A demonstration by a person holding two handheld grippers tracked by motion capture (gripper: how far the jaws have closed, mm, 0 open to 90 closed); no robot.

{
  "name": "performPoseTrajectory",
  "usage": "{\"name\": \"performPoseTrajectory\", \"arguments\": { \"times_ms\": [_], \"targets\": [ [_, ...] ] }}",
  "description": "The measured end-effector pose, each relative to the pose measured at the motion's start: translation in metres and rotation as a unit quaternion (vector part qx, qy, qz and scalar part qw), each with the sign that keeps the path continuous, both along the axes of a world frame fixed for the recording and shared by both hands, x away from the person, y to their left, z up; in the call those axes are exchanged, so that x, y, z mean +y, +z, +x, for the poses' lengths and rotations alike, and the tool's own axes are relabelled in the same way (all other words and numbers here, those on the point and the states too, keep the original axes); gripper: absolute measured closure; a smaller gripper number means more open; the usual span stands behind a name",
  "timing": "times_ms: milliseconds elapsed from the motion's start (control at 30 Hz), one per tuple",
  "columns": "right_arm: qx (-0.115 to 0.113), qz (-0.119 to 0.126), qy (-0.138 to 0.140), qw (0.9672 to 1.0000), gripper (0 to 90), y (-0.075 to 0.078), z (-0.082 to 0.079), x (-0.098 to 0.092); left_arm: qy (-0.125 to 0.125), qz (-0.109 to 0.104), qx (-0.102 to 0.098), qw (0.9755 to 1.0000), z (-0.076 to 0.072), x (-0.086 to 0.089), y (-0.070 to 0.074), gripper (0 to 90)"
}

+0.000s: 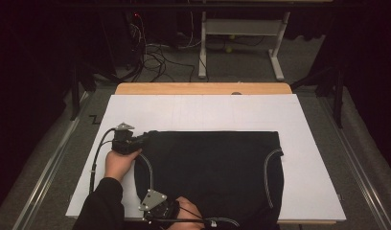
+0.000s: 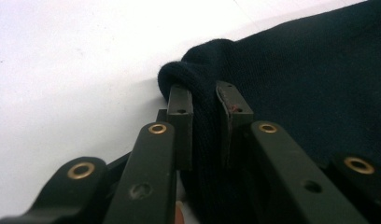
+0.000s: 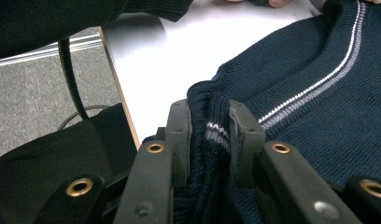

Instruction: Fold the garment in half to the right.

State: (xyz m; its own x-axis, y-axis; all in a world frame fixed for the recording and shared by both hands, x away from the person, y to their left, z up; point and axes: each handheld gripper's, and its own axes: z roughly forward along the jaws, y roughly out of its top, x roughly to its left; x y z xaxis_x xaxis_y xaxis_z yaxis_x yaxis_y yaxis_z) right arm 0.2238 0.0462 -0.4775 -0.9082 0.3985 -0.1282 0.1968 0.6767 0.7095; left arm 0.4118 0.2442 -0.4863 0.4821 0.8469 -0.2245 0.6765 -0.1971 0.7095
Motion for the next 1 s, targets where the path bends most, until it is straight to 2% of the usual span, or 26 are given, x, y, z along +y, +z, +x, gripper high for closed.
{"name": "performPoseTrajectory", "arguments": {
  "times_ms": [200, 400, 500, 600, 733, 867, 967, 1000],
  "targets": [
    [-0.005, 0.014, 0.003, 0.9999, 74.6, 0.006, -0.001, -0.004, 0.007, 0.008, -0.004, 0.9999, -0.001, -0.002, 0.000, 73.9],
    [-0.023, 0.031, 0.003, 0.9992, 74.8, 0.014, -0.003, -0.010, 0.014, 0.009, 0.002, 0.9999, -0.001, -0.003, 0.001, 74.2],
    [-0.031, 0.040, 0.006, 0.9987, 74.8, 0.018, -0.003, -0.013, 0.024, -0.005, 0.015, 0.9996, 0.000, -0.003, 0.002, 74.4],
    [-0.034, 0.049, 0.012, 0.9981, 74.8, 0.021, -0.004, -0.019, 0.050, -0.036, 0.037, 0.9974, -0.001, -0.002, 0.002, 74.6],
    [-0.037, 0.064, 0.017, 0.9971, 74.8, 0.025, -0.003, -0.023, 0.068, -0.033, 0.035, 0.9965, -0.006, -0.006, 0.004, 74.7],
    [-0.041, 0.074, 0.027, 0.9961, 74.8, 0.029, -0.002, -0.027, 0.084, -0.050, 0.031, 0.9947, -0.010, -0.006, 0.006, 74.6],
    [-0.042, 0.080, 0.031, 0.9954, 74.8, 0.033, -0.001, -0.031, 0.094, -0.056, 0.046, 0.9930, -0.010, -0.007, 0.009, 74.8],
    [-0.042, 0.082, 0.031, 0.9952, 74.8, 0.034, -0.002, -0.032, 0.095, -0.057, 0.046, 0.9927, -0.011, -0.007, 0.010, 75.5]
  ]
}}
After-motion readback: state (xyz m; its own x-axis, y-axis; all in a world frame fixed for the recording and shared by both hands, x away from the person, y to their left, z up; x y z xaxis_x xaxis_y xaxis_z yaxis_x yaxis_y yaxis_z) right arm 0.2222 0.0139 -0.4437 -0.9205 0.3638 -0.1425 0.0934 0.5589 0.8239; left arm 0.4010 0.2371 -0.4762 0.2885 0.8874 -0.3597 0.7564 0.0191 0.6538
